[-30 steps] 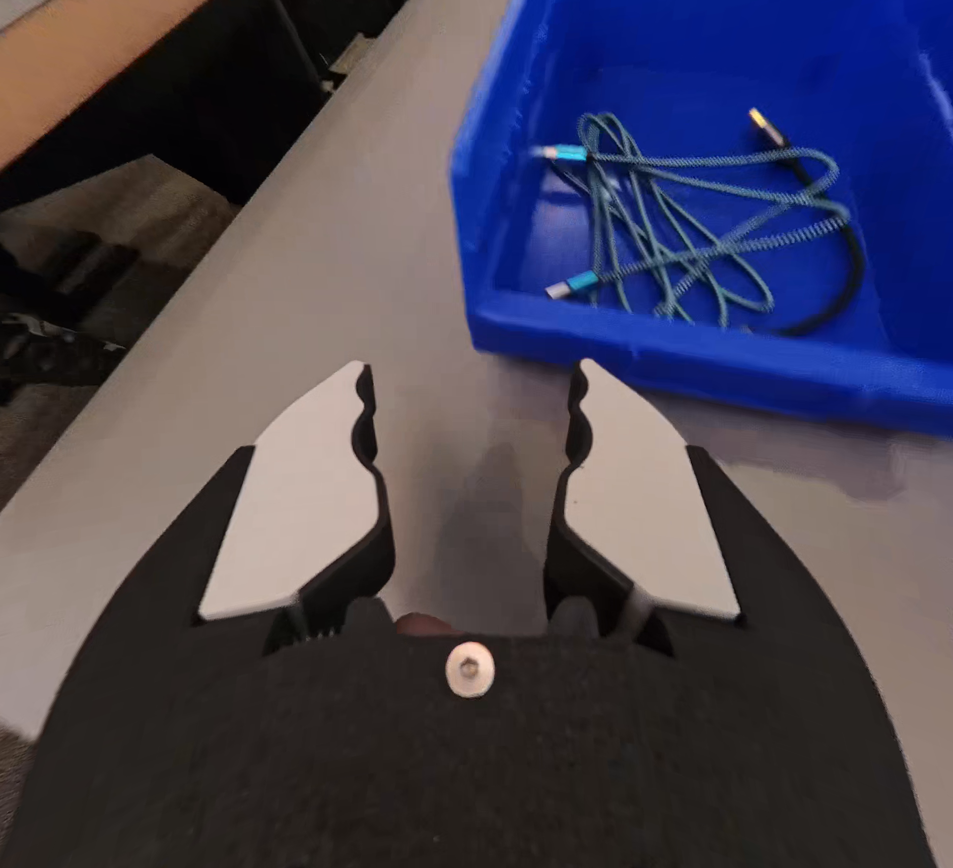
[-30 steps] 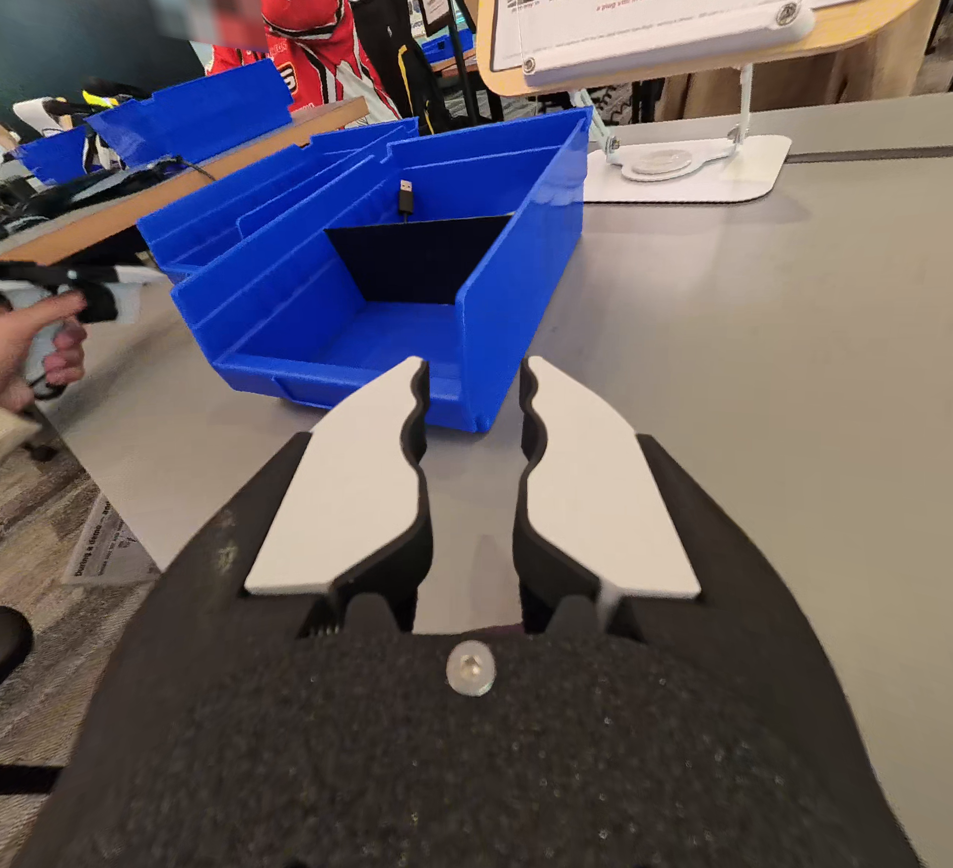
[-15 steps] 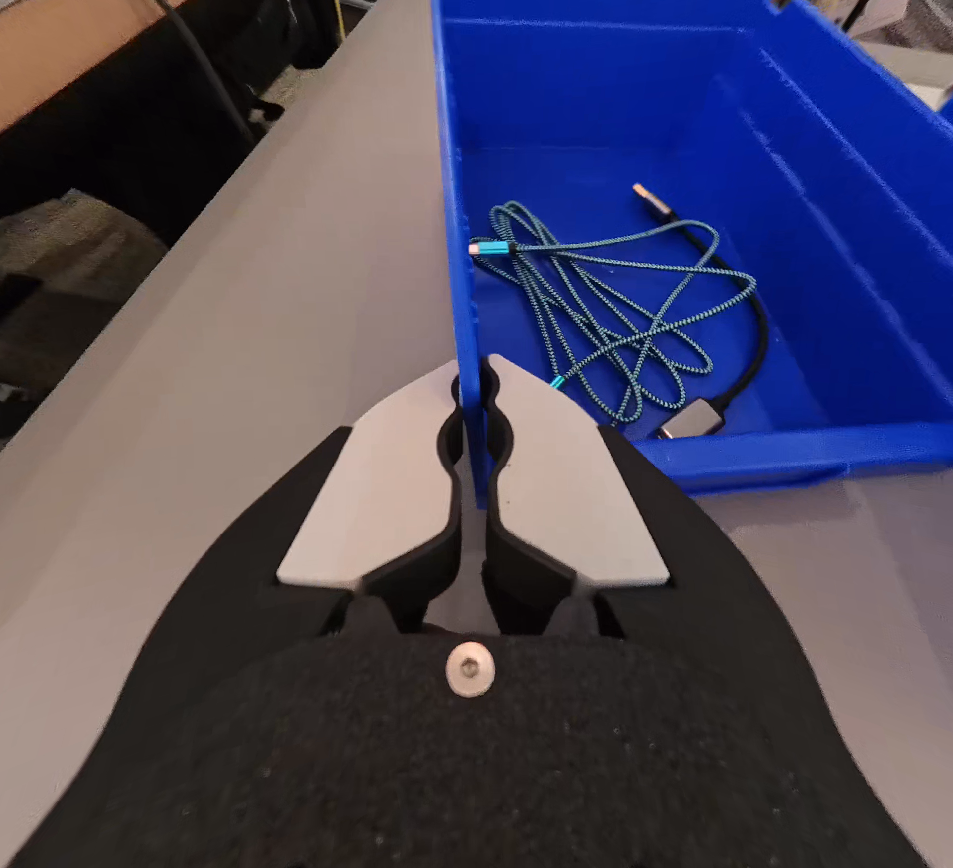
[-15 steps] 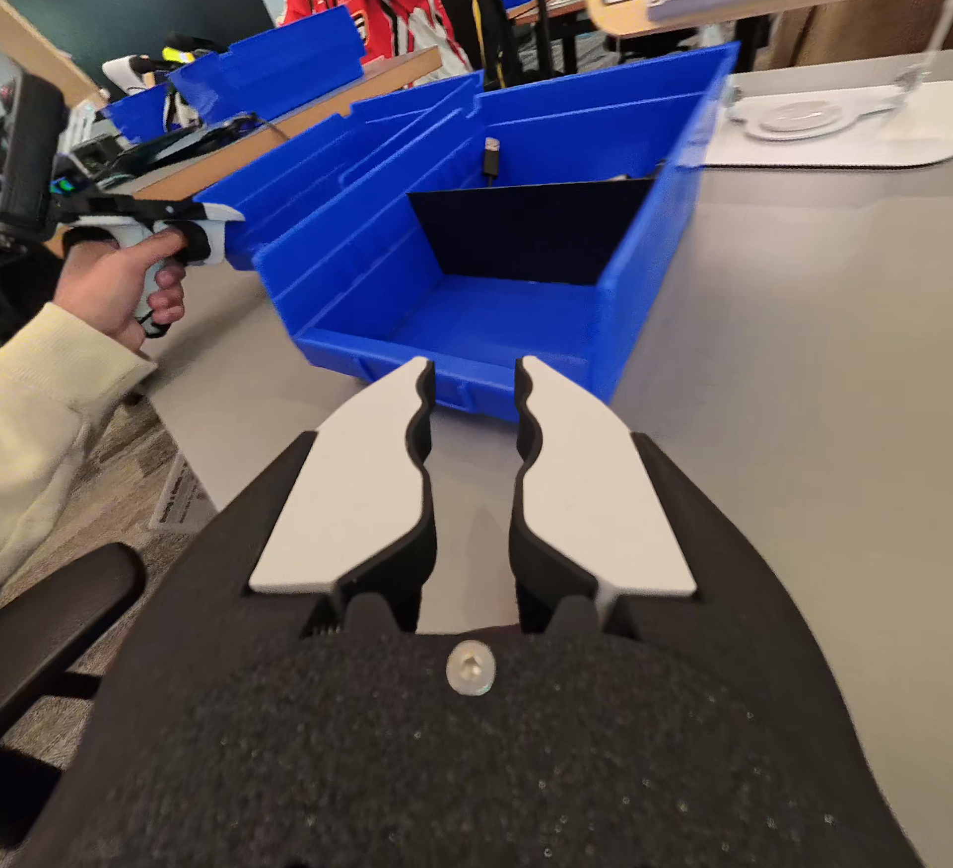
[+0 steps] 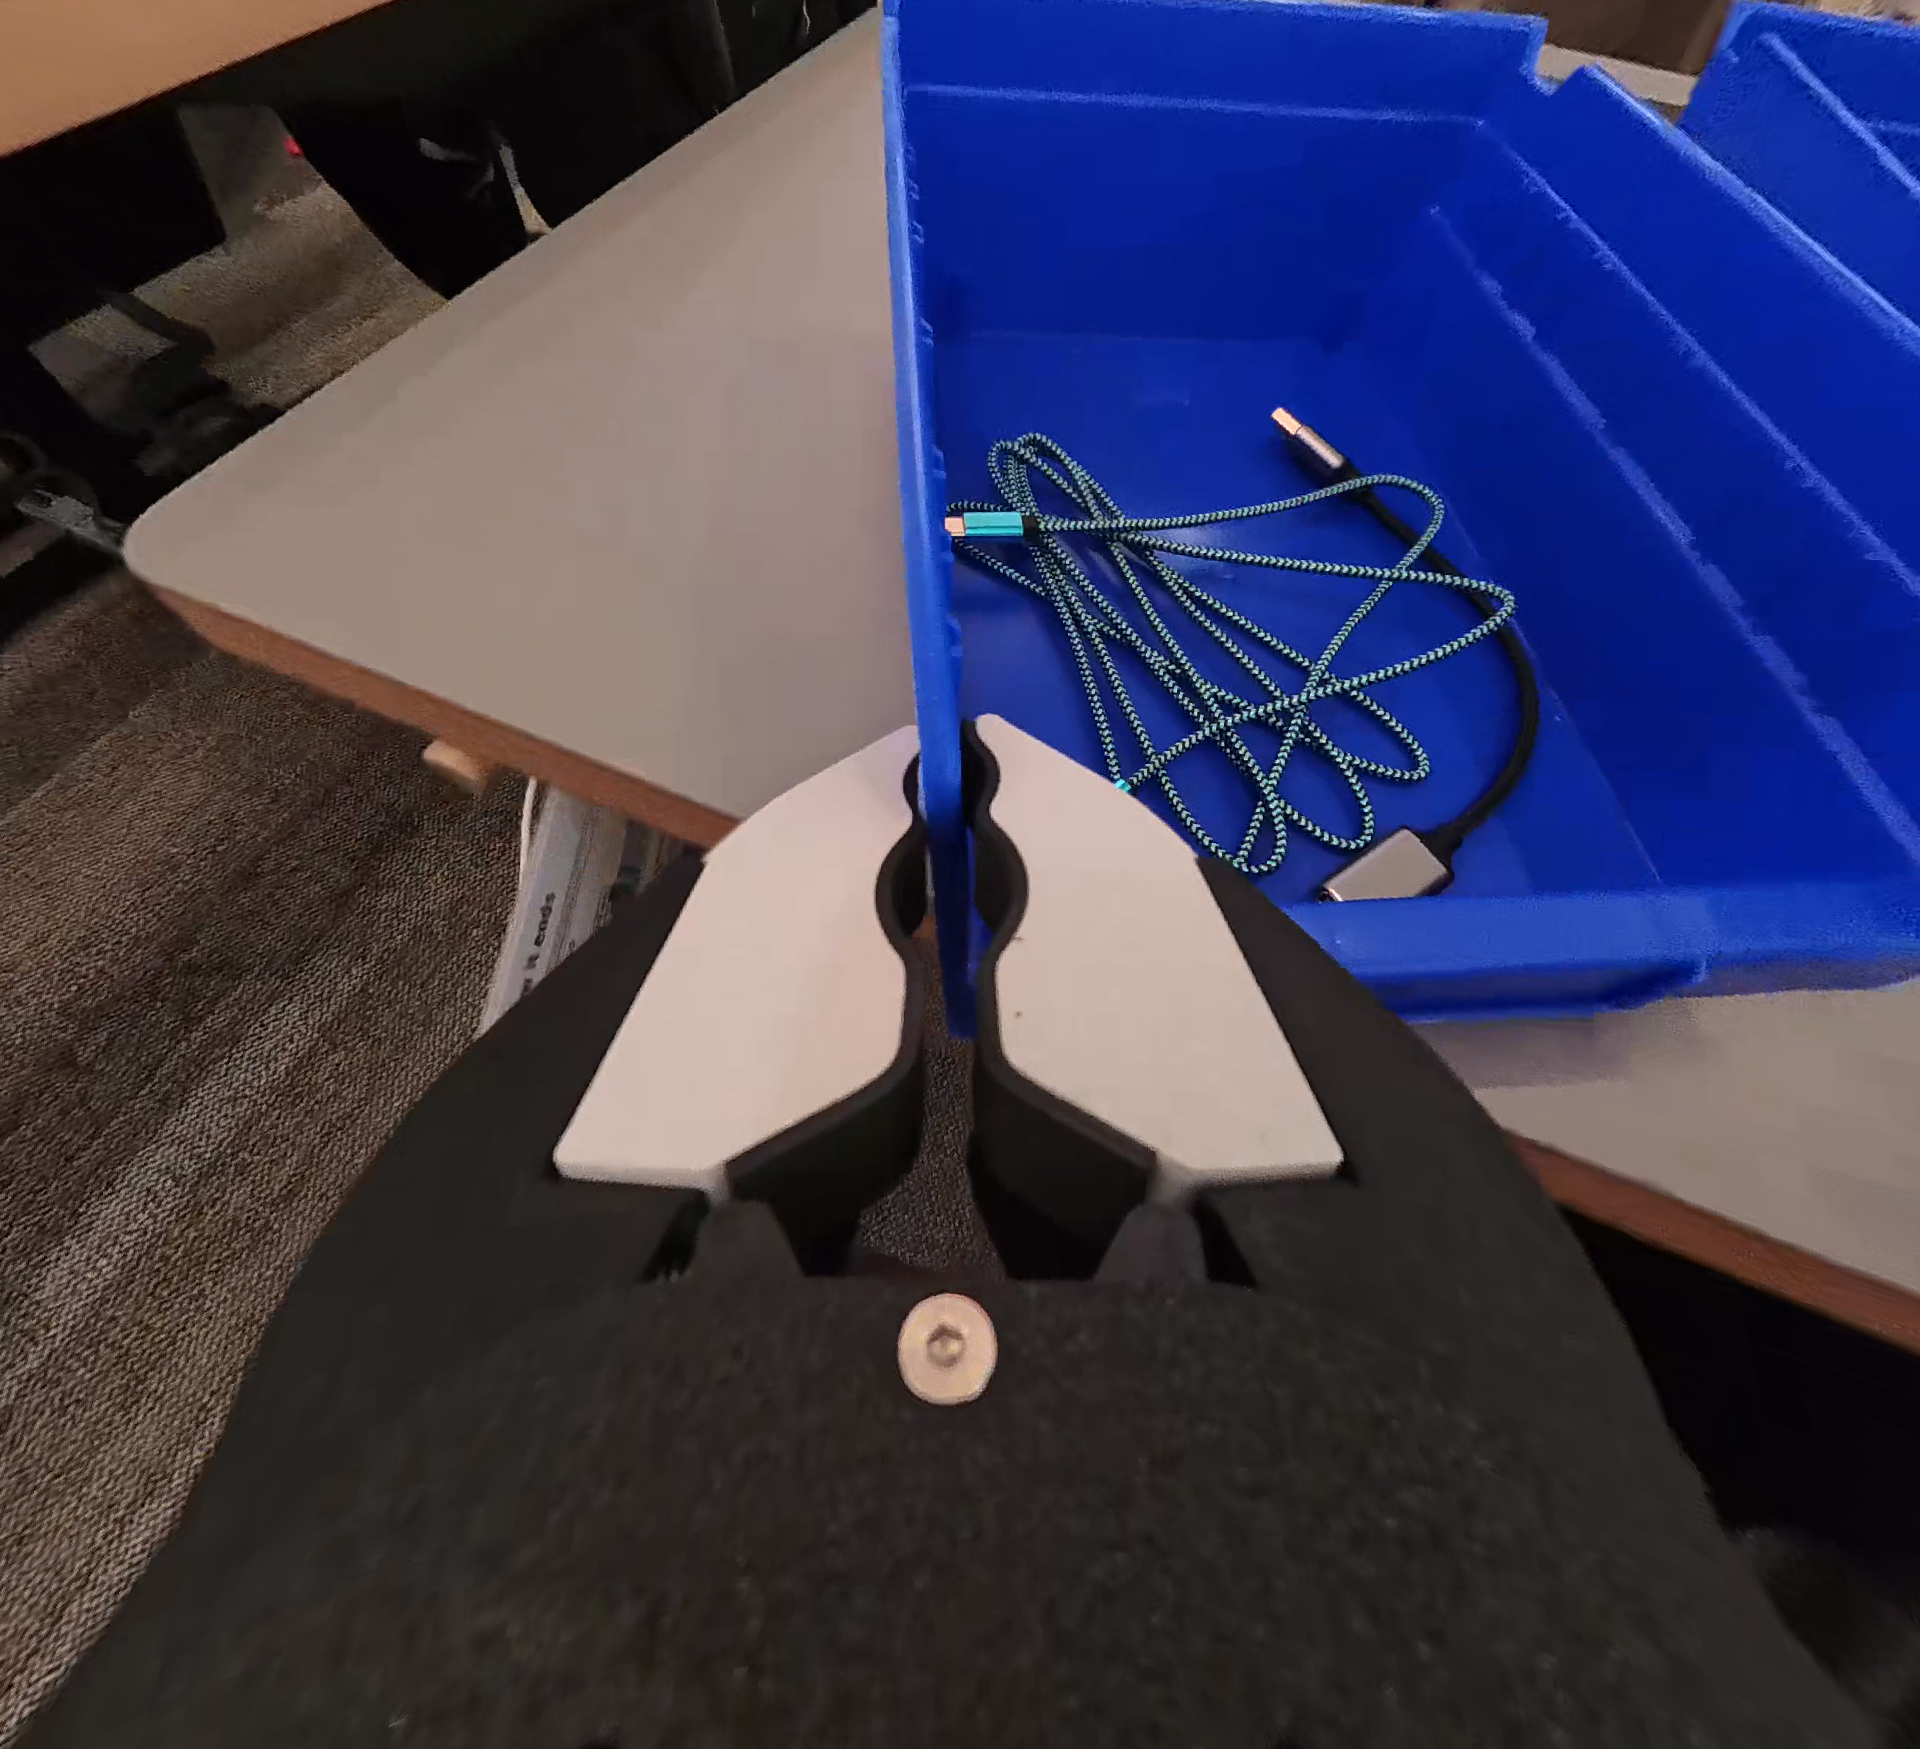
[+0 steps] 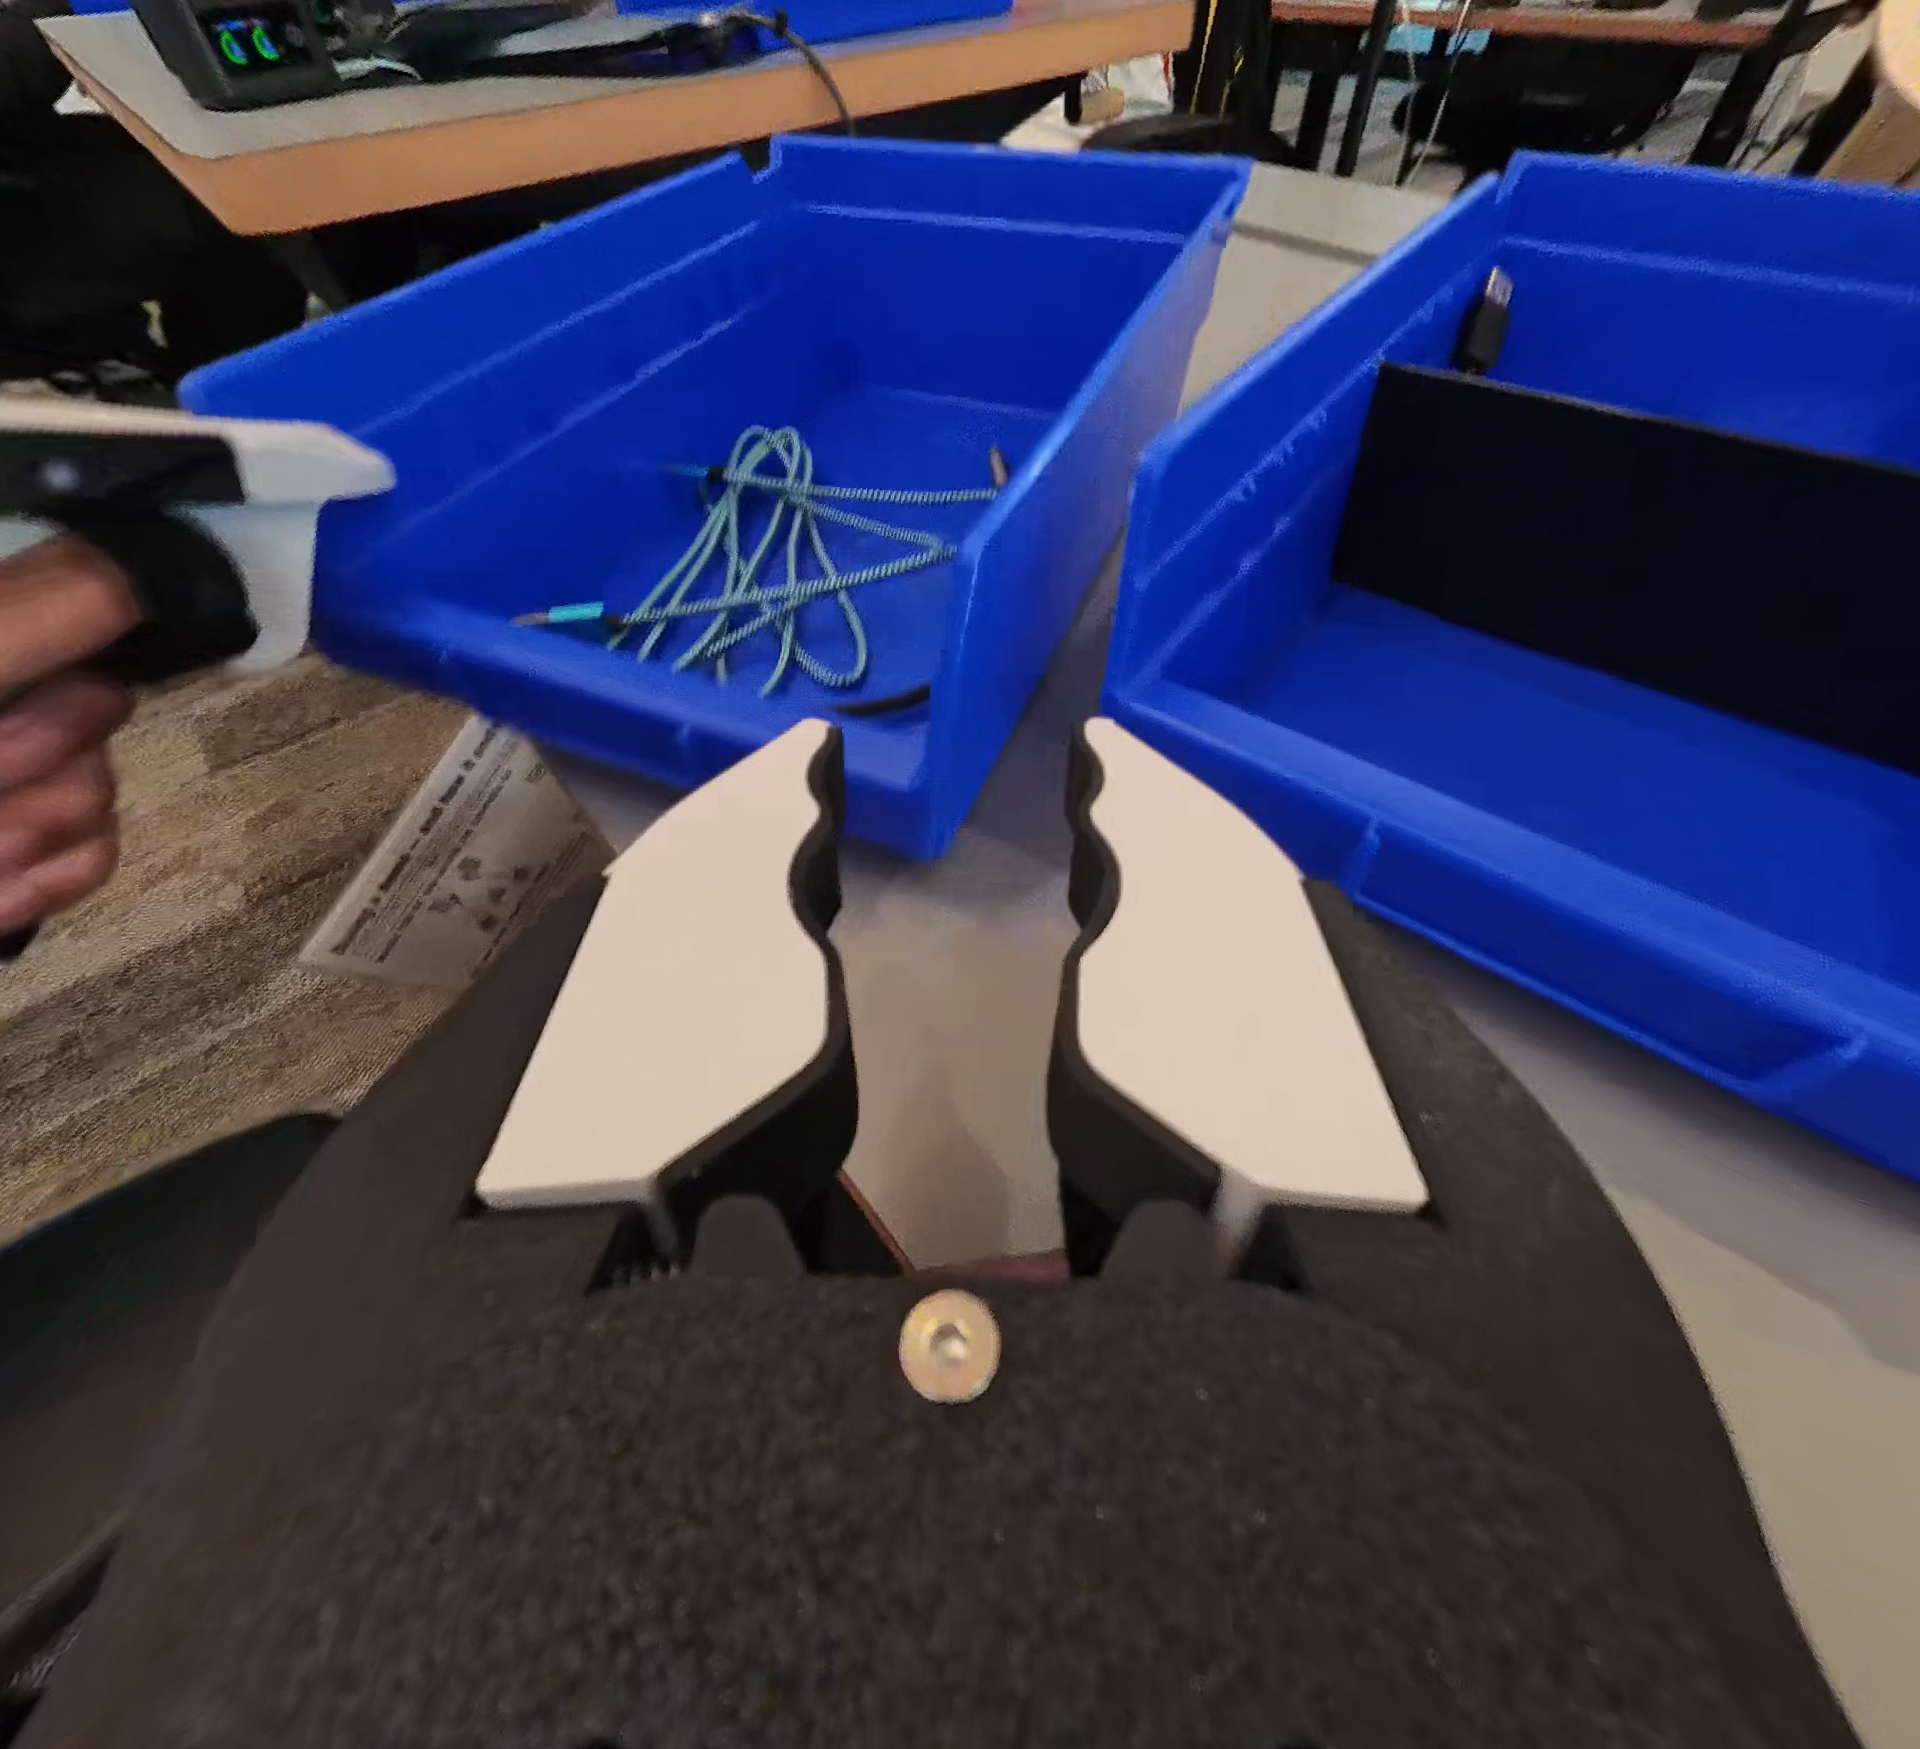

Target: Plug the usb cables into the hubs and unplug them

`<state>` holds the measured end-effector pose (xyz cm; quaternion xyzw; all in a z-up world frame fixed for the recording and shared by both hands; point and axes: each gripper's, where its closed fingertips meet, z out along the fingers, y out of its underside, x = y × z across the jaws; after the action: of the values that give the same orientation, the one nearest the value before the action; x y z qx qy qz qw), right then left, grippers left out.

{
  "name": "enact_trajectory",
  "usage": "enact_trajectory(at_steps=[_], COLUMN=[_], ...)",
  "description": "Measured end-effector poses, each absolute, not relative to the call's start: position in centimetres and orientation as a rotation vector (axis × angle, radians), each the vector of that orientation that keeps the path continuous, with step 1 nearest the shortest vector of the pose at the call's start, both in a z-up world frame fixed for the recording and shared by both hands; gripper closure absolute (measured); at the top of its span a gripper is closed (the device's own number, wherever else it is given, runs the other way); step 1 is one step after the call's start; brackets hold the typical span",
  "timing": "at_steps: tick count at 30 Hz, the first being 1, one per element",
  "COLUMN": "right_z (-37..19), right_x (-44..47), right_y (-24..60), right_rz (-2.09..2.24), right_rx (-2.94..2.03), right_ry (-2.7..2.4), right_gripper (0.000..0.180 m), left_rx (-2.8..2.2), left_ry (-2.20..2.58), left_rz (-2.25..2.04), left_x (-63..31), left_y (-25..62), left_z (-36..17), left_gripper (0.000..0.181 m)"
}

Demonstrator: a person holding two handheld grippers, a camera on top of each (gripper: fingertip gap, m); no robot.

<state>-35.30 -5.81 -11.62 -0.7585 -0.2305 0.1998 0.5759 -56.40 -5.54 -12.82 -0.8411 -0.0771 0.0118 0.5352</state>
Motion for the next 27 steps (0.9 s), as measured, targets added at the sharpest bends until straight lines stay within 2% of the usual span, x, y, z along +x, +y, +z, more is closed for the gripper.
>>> enact_trajectory(at_steps=[1, 3, 4, 5, 6, 11, 18, 23, 27], right_z=[-11.4, -11.8, -12.2, -12.8, -12.7, -8.7, 2.2, 9.1, 10.5], right_x=[-35.8, -36.7, -36.9, -36.4, -35.9, -33.4, -27.1, -17.1, -4.9], right_y=[-5.6, -5.0, -4.6, -3.9, -3.5, -3.4, -4.5, -5.3, -6.6], right_rz=[0.464, 0.457, 0.437, 0.381, 0.348, 0.340, 0.321, 0.202, 0.058], right_rx=[-1.769, -1.785, -1.803, -1.841, -1.842, -1.734, -1.514, -1.410, -1.432], right_ry=[-0.534, -0.535, -0.541, -0.502, -0.486, -0.406, -0.281, -0.138, -0.002], right_gripper=[0.137, 0.135, 0.146, 0.166, 0.174, 0.177, 0.177, 0.177, 0.177], left_rx=[-1.996, -1.978, -1.967, -1.953, -1.933, -1.850, -1.602, -1.485, -1.461], left_ry=[-0.187, -0.177, -0.163, -0.161, -0.158, -0.148, -0.015, 0.142, 0.292], left_rz=[0.025, 0.044, 0.059, 0.089, 0.114, 0.085, 0.127, 0.020, -0.140], left_x=[-56.2, -55.6, -55.1, -54.7, -54.3, -51.4, -45.3, -35.9, -23.8], left_y=[-6.3, -7.6, -8.1, -8.5, -8.9, -9.9, -10.1, -7.6, -5.4], left_z=[-12.8, -12.8, -12.8, -12.7, -12.5, -9.8, 1.7, 9.1, 10.4], left_gripper=[0.178, 0.178, 0.178, 0.178, 0.178, 0.177, 0.176, 0.176, 0.176])
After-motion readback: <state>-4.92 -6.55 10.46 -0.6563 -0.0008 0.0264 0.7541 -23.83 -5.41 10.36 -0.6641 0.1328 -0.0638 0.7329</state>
